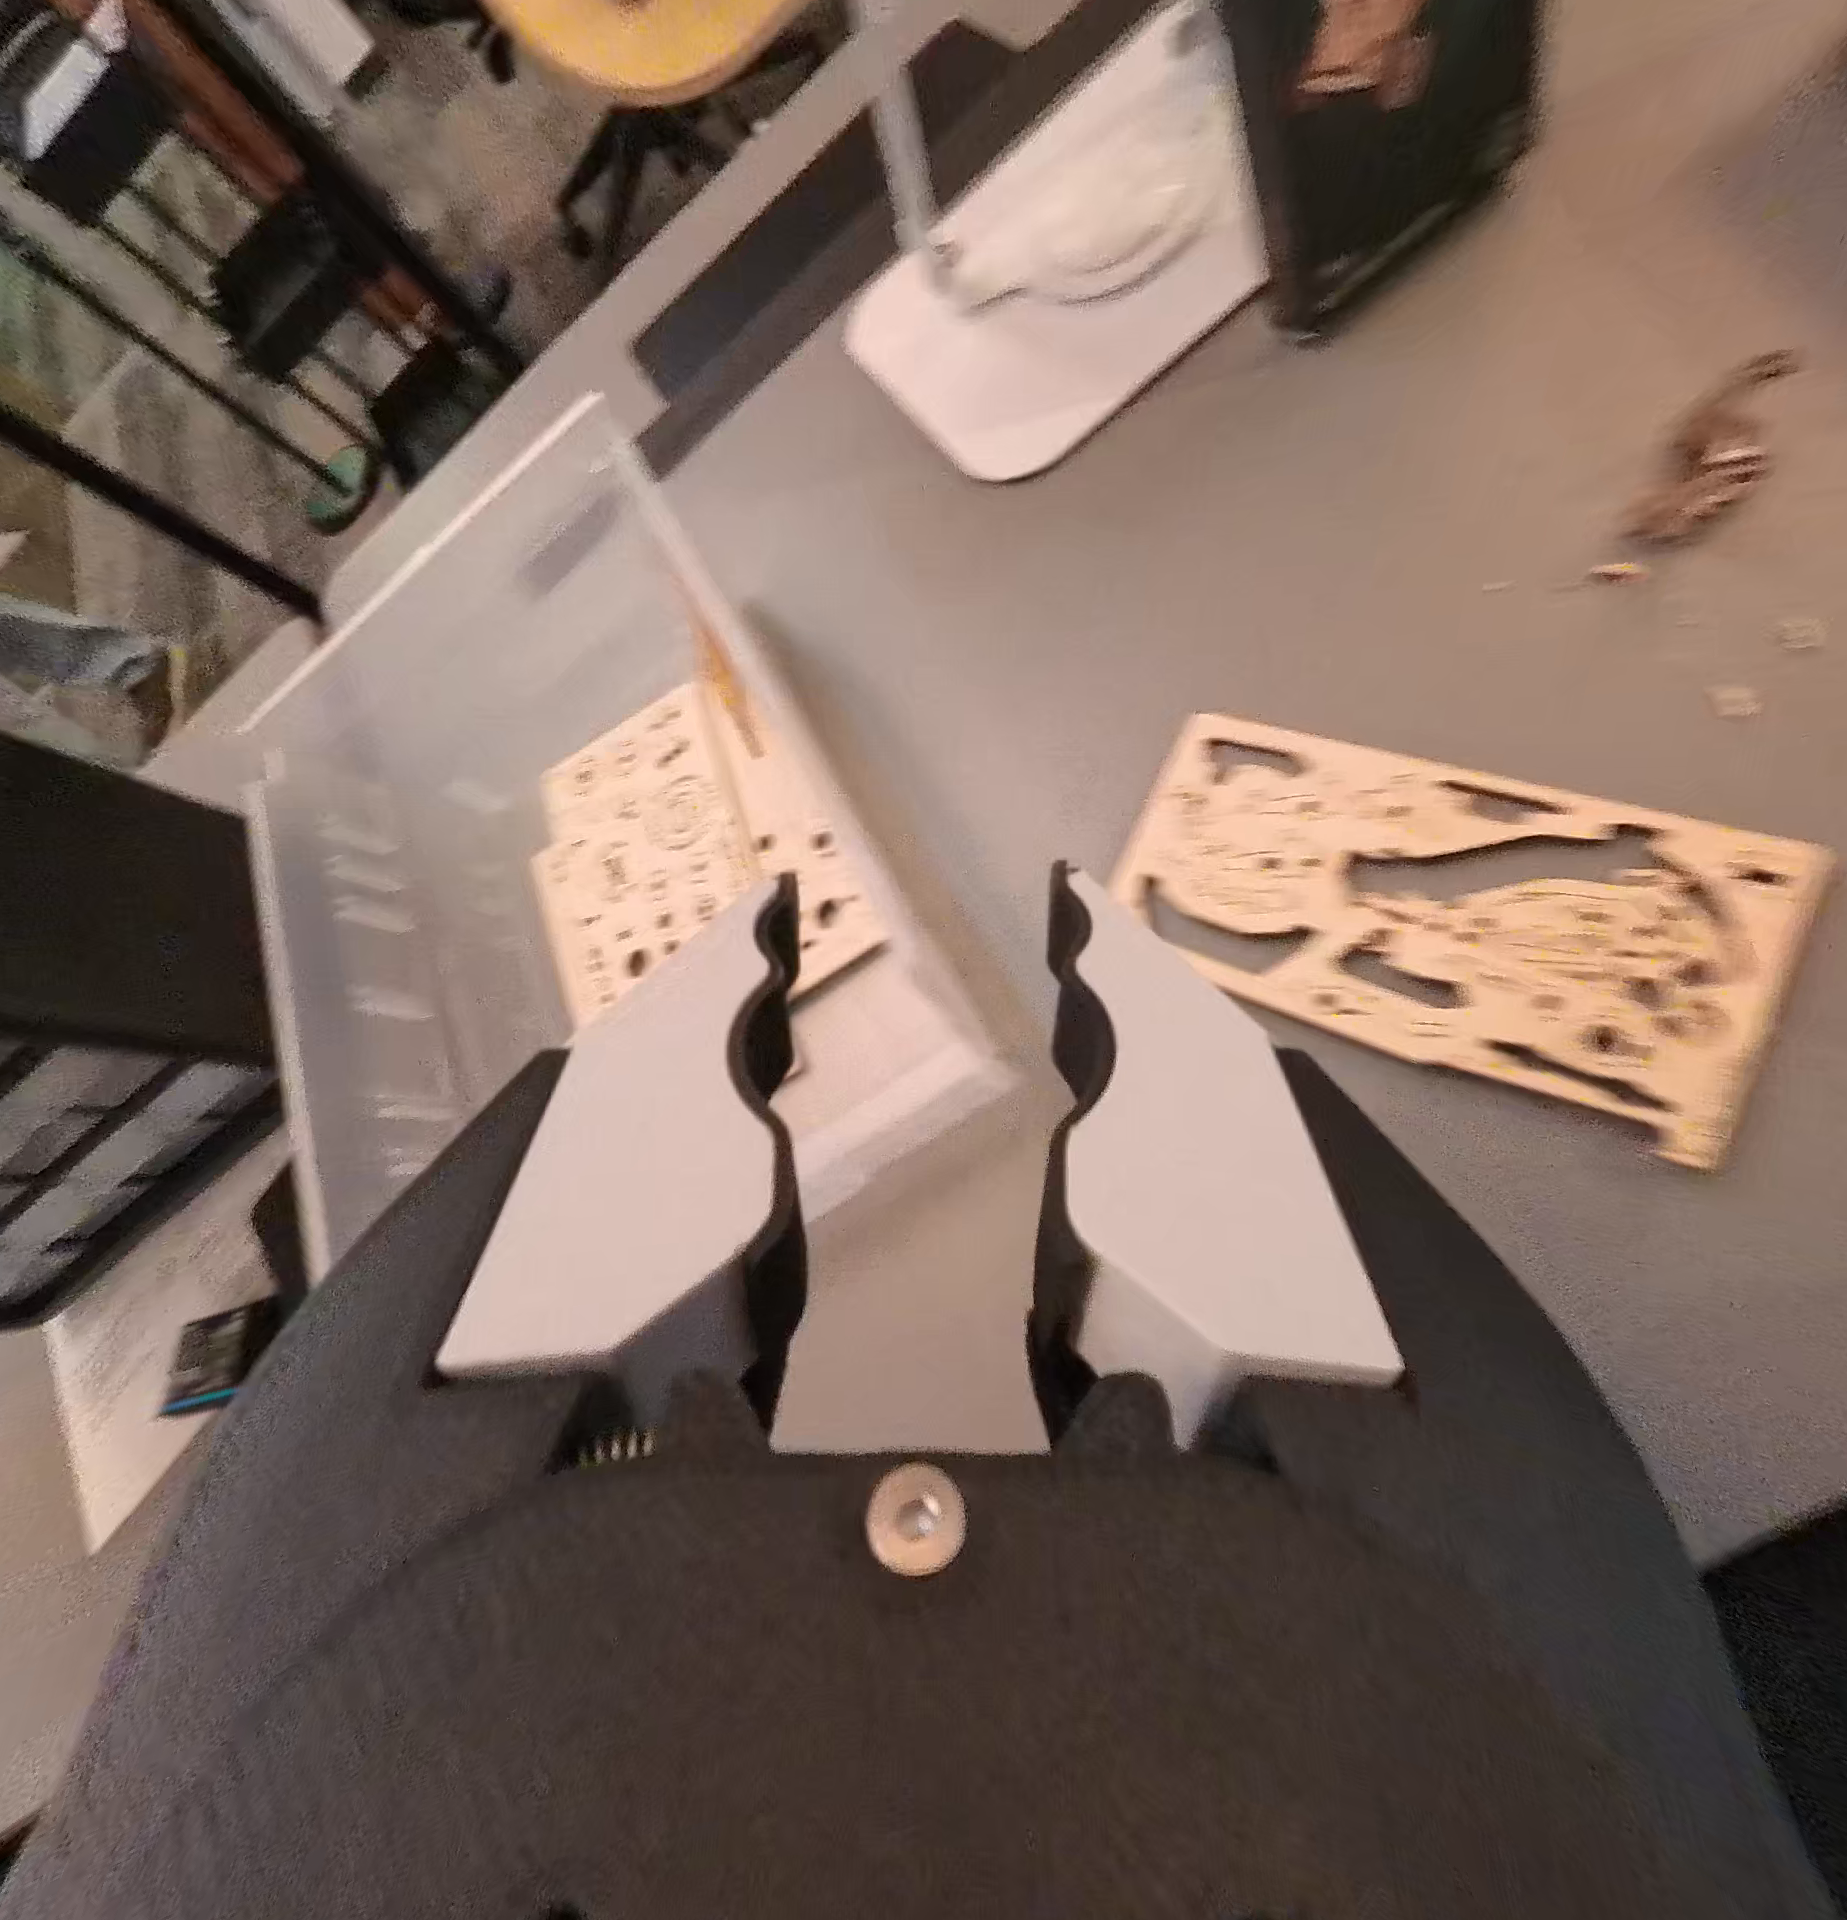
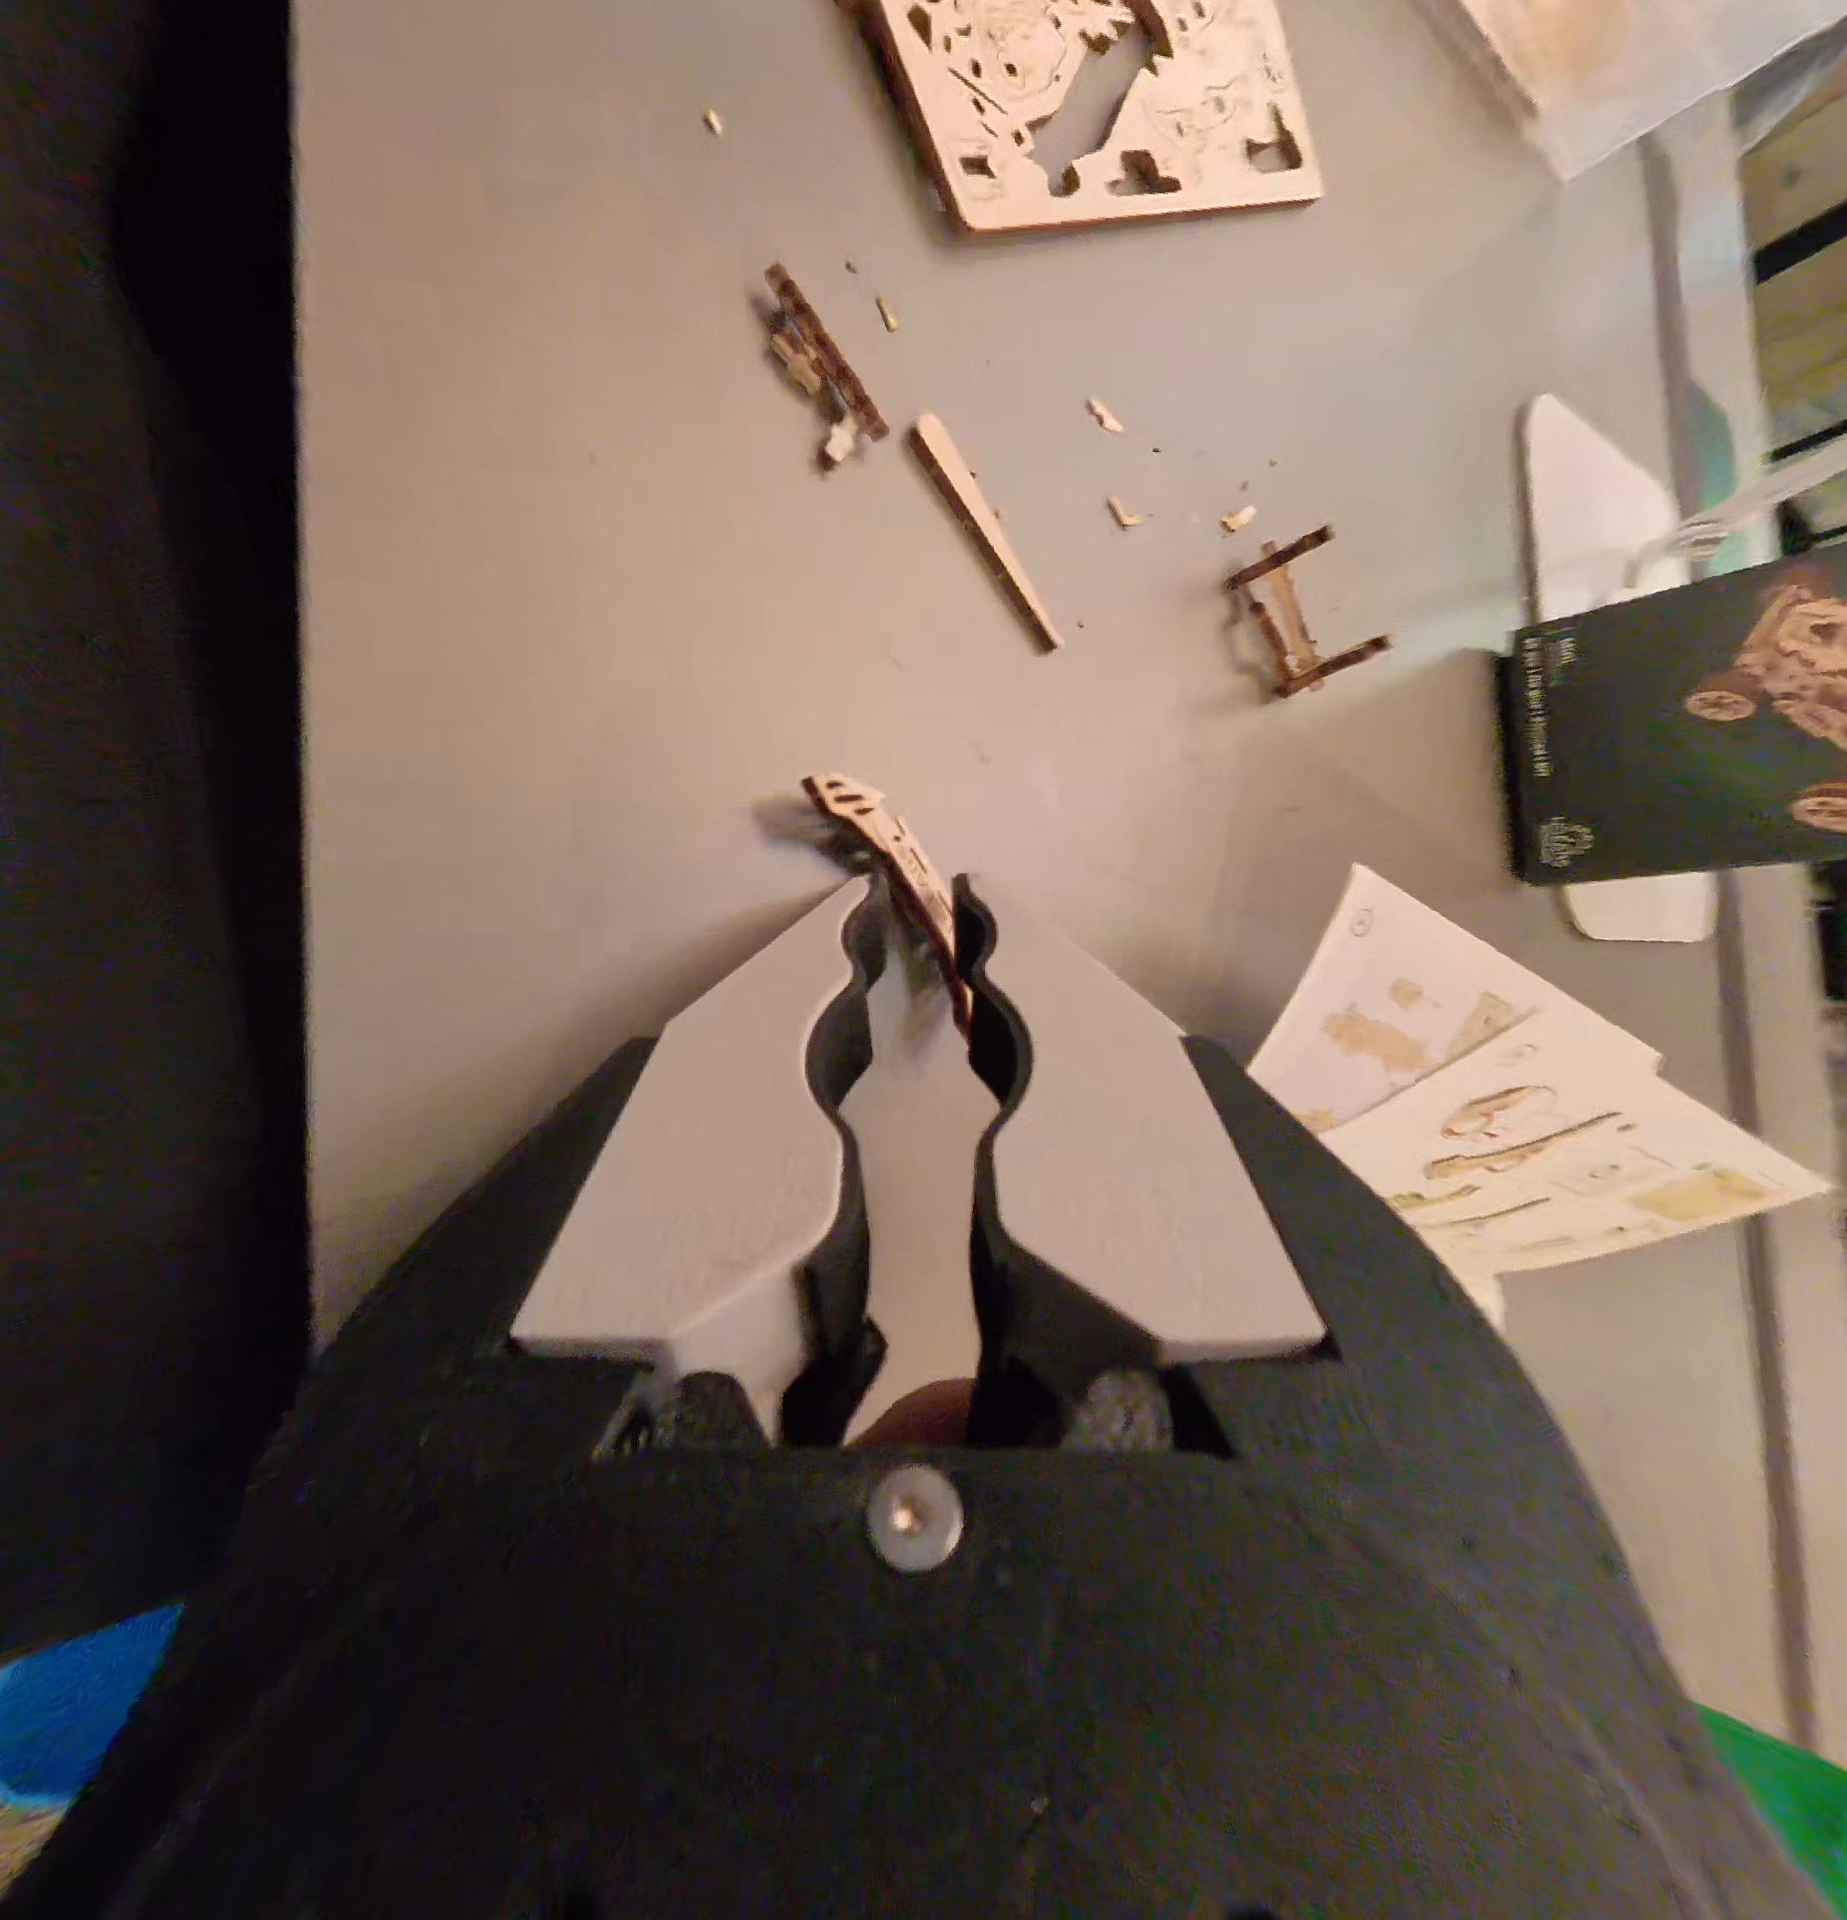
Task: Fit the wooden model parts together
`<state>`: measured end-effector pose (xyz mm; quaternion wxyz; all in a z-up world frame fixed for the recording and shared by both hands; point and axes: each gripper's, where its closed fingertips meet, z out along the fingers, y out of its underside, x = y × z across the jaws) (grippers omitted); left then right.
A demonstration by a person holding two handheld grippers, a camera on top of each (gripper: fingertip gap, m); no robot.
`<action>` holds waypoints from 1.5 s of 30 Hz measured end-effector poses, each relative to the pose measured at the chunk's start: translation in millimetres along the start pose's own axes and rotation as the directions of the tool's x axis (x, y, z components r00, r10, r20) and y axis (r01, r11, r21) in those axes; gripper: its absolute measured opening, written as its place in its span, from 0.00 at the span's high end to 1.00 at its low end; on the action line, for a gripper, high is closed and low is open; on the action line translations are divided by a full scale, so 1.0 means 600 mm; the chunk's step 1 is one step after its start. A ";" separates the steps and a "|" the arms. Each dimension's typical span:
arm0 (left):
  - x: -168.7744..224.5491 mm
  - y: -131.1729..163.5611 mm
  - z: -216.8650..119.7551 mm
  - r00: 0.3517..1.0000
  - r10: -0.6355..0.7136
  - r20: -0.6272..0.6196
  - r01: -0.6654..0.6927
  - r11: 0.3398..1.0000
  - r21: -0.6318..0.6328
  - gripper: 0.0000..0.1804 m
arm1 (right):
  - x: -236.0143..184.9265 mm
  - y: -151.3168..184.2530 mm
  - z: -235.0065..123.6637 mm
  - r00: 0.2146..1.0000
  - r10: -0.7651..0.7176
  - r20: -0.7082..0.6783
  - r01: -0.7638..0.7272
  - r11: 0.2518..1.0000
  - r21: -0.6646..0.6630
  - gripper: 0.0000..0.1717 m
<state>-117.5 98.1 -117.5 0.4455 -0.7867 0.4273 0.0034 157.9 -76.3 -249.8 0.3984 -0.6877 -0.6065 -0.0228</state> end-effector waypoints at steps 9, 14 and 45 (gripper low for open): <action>-0.143 0.032 0.149 0.994 -0.075 -0.082 0.070 0.996 -0.063 0.77 | 0.007 0.011 -0.019 0.983 0.166 0.073 -0.160 0.984 -0.081 0.76; -0.155 0.026 0.259 0.986 -0.034 -0.163 0.020 0.996 -0.083 0.71 | 0.029 -0.008 -0.043 0.976 0.217 0.033 -0.215 0.975 -0.060 0.77; -0.078 -0.207 -0.039 0.676 -0.027 -0.736 0.490 0.763 0.422 1.00 | 0.175 -0.204 -0.116 0.849 0.526 -0.046 -0.473 0.797 0.375 0.77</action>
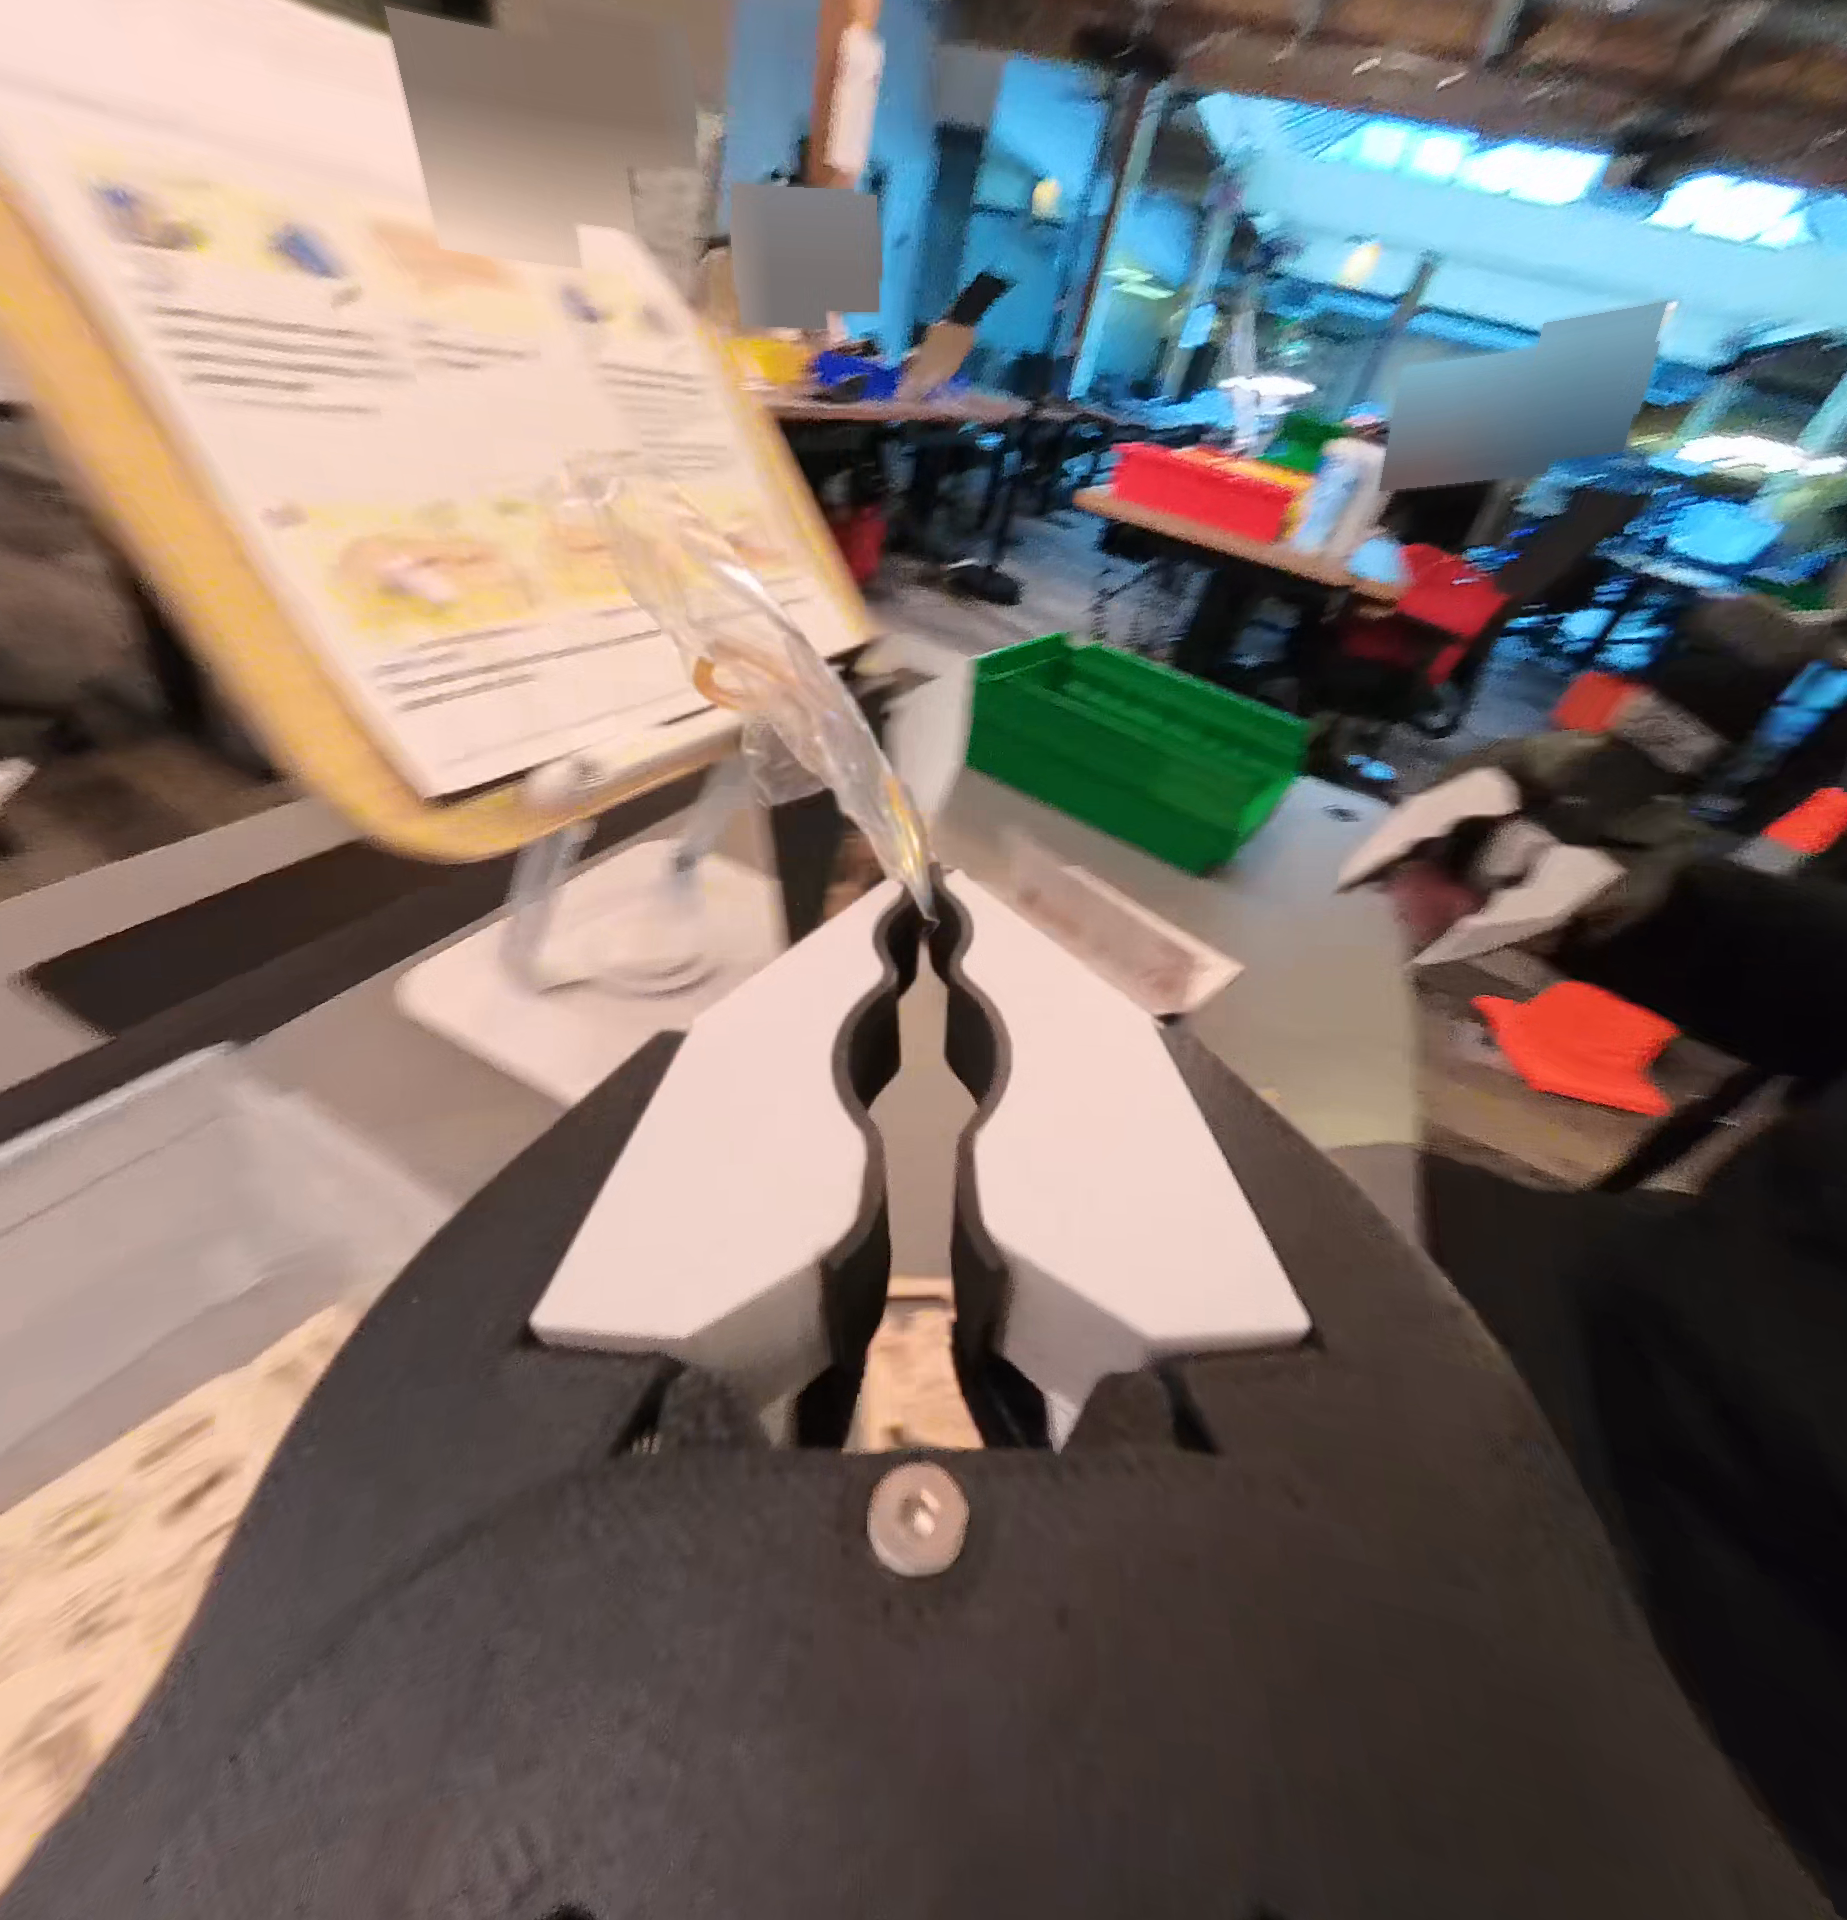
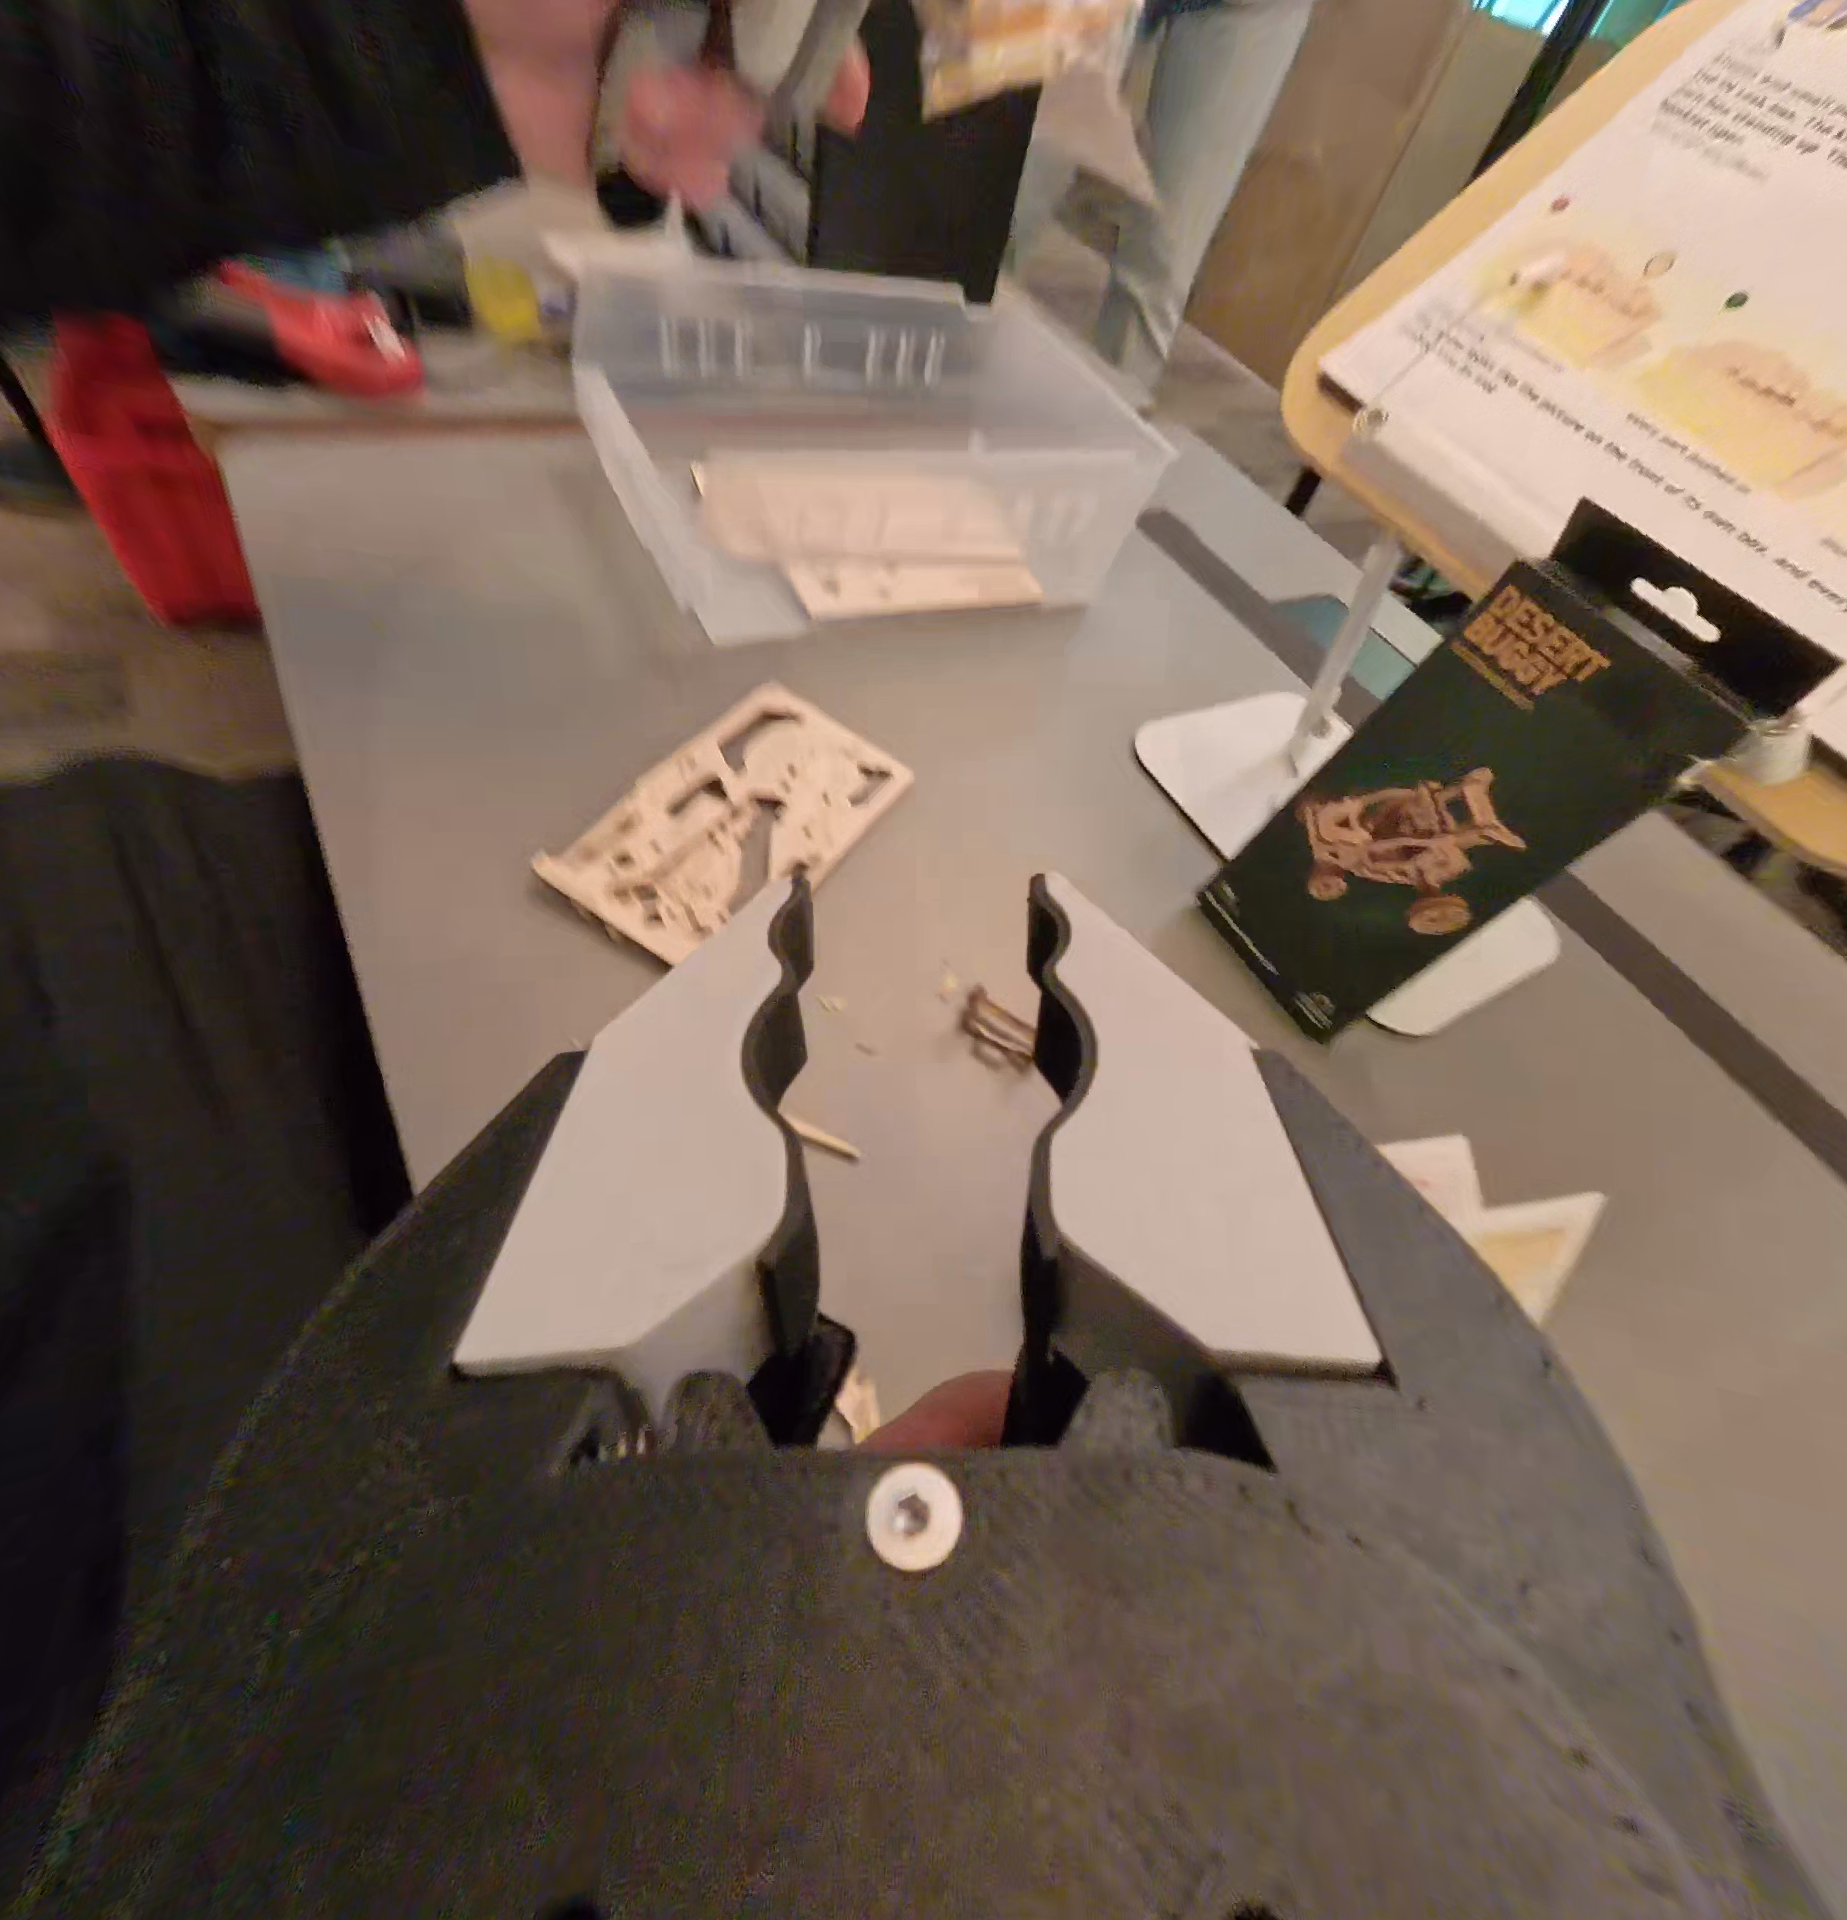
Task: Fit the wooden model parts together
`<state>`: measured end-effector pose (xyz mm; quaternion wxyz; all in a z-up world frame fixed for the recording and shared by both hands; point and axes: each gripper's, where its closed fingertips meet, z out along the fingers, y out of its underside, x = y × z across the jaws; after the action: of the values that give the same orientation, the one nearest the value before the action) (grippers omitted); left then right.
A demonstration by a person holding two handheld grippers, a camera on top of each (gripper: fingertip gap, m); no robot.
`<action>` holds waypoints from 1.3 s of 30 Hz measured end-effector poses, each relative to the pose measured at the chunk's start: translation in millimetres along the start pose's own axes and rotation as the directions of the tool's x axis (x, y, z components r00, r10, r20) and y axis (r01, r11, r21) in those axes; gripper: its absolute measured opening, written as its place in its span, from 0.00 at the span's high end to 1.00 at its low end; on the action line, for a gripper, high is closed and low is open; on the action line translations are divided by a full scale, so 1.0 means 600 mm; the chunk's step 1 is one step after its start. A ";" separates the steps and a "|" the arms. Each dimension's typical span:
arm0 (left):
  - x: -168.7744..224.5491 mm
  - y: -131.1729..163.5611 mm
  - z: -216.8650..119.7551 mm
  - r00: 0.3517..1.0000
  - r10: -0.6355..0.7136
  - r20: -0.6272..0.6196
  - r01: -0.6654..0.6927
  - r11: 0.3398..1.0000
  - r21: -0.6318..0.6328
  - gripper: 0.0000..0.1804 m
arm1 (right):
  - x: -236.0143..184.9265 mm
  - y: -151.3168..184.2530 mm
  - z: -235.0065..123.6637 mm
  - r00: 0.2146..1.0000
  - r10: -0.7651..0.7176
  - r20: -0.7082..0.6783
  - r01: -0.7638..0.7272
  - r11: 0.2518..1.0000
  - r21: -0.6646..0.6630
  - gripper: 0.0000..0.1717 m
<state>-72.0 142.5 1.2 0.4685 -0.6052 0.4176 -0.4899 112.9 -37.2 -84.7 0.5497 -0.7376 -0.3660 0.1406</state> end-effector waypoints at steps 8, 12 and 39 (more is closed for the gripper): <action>0.279 0.077 0.106 0.938 0.022 -0.347 -0.073 0.988 -0.135 1.00 | -0.030 -0.084 -0.009 0.953 0.211 0.217 -0.256 0.943 0.210 0.70; 0.376 0.118 0.138 0.879 0.016 -0.477 -0.130 0.970 -0.206 1.00 | -0.042 -0.094 -0.010 0.874 0.307 0.377 -0.406 0.887 0.220 0.70; 0.455 0.199 0.241 0.884 -0.233 -0.405 0.187 0.971 -0.151 0.84 | -0.083 -0.038 -0.081 0.789 0.404 0.464 -0.569 0.765 0.301 1.00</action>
<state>111.8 -123.5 -72.1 0.2787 -0.5515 0.4662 -0.6331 99.1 -103.4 -56.2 0.5602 -0.6290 -0.2154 0.4941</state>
